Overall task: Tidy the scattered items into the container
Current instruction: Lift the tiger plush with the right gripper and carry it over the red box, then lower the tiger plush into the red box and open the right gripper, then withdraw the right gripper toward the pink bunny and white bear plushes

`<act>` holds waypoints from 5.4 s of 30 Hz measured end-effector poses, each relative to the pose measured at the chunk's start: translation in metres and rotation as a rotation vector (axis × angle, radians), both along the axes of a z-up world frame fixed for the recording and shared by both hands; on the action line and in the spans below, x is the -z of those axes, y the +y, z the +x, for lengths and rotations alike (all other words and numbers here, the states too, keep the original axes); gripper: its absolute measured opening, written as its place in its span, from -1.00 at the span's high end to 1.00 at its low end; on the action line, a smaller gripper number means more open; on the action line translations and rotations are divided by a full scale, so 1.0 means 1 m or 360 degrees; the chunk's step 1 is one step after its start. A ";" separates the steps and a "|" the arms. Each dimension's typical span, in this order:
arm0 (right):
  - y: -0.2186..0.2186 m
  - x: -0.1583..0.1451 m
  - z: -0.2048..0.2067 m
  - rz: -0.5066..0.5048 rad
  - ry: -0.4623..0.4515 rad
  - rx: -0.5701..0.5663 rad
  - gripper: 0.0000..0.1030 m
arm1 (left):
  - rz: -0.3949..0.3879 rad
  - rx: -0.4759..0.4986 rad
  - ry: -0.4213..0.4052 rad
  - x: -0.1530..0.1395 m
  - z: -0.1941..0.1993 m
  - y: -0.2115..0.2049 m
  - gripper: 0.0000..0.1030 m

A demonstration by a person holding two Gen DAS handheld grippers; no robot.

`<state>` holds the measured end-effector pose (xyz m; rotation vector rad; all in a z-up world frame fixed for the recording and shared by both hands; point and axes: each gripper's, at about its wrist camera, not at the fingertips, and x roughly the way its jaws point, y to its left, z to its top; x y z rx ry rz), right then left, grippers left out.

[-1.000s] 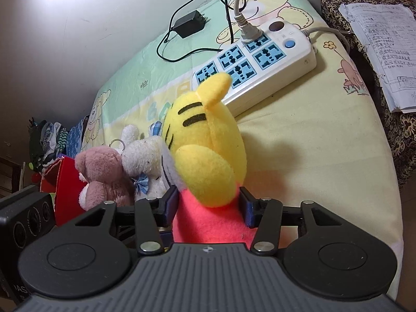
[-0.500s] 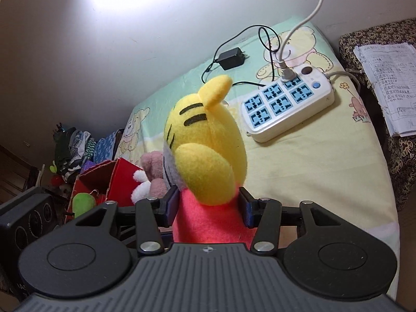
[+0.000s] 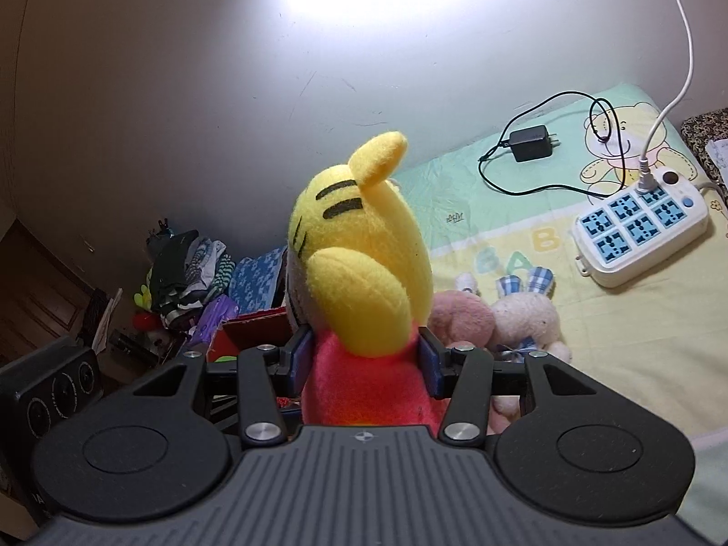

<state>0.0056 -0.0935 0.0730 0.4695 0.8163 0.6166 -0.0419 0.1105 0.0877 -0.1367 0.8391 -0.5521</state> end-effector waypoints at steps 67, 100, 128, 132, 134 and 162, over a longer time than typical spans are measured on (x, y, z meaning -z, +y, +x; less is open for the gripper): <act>0.193 0.031 -0.021 -0.0911 0.0083 0.0407 -0.28 | 0.0013 0.0276 0.0324 0.074 0.015 0.145 -0.65; 0.181 0.040 -0.009 -0.0712 0.0036 0.0403 0.50 | 0.0011 0.0262 0.0325 0.080 0.028 0.120 -0.71; 0.159 0.034 -0.037 -0.0650 0.0006 0.0491 0.31 | 0.0167 0.0145 0.0309 0.070 0.010 0.102 -0.72; 0.155 0.035 -0.042 -0.0627 0.0003 0.0514 0.16 | 0.0186 0.0107 0.0296 0.066 0.005 0.104 -0.72; 0.153 0.036 -0.044 -0.0612 0.0002 0.0515 0.16 | 0.0190 0.0096 0.0287 0.063 0.003 0.103 -0.72; 0.087 0.037 -0.051 -0.0520 0.0006 0.0079 0.19 | 0.0508 -0.0529 0.0283 0.035 -0.035 0.035 -0.72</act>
